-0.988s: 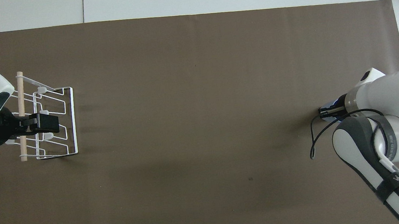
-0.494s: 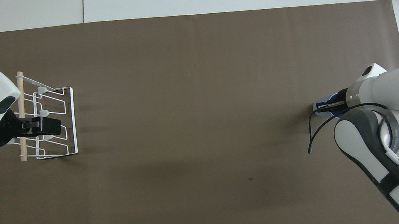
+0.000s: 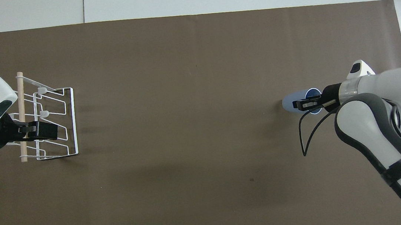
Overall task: Hang cup on cup holder
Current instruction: 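Carry the cup sideways toward the left gripper at the rack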
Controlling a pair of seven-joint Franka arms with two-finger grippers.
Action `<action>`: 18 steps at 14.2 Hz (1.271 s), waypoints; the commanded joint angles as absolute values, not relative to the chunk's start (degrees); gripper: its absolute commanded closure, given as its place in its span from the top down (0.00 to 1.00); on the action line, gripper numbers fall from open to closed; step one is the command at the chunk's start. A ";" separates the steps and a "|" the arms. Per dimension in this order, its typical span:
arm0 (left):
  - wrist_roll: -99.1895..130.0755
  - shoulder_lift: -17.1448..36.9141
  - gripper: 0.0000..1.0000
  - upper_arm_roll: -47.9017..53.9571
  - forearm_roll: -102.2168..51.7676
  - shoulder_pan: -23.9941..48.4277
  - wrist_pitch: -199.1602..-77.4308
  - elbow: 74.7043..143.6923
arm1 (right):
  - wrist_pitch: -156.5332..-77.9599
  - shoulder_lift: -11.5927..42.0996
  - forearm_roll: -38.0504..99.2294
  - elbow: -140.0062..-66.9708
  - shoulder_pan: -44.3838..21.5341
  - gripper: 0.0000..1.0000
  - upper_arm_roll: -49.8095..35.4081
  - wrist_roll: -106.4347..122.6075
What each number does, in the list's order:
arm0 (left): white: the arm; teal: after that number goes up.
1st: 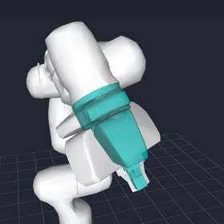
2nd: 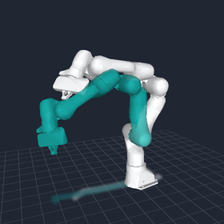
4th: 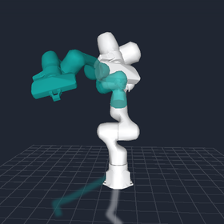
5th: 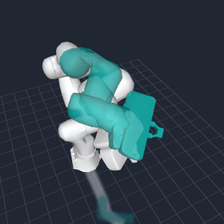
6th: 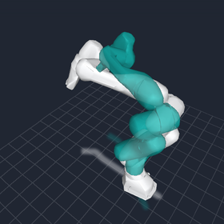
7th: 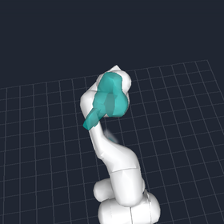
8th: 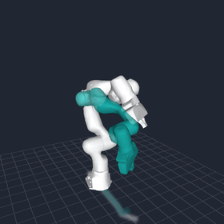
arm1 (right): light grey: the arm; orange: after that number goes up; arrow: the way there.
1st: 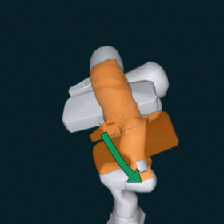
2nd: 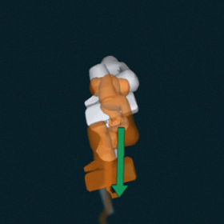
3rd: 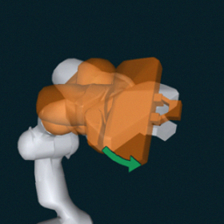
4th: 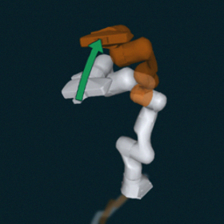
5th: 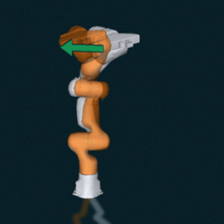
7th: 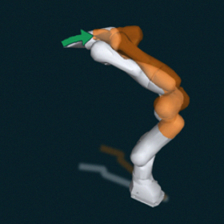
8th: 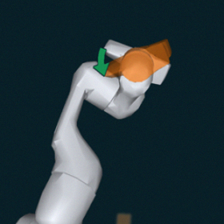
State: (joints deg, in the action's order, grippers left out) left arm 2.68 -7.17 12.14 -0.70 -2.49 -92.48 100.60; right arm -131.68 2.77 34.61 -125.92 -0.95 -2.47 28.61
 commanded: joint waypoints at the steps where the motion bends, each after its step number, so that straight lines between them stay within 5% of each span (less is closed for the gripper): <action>1: -3.31 -7.12 1.00 12.30 0.35 -4.91 -88.08 96.70 | -130.35 2.73 42.77 -125.24 -0.35 0.00 -7.28 29.71; 8: -2.46 -5.98 1.00 12.30 -0.96 -5.54 -87.45 95.10 | -128.41 2.20 66.59 -124.19 -0.26 0.00 -15.46 30.23; 18: 18.01 -6.85 1.00 12.04 -30.20 -10.35 -89.65 97.19 | -129.20 2.02 88.84 -115.59 -0.18 0.00 -25.83 30.85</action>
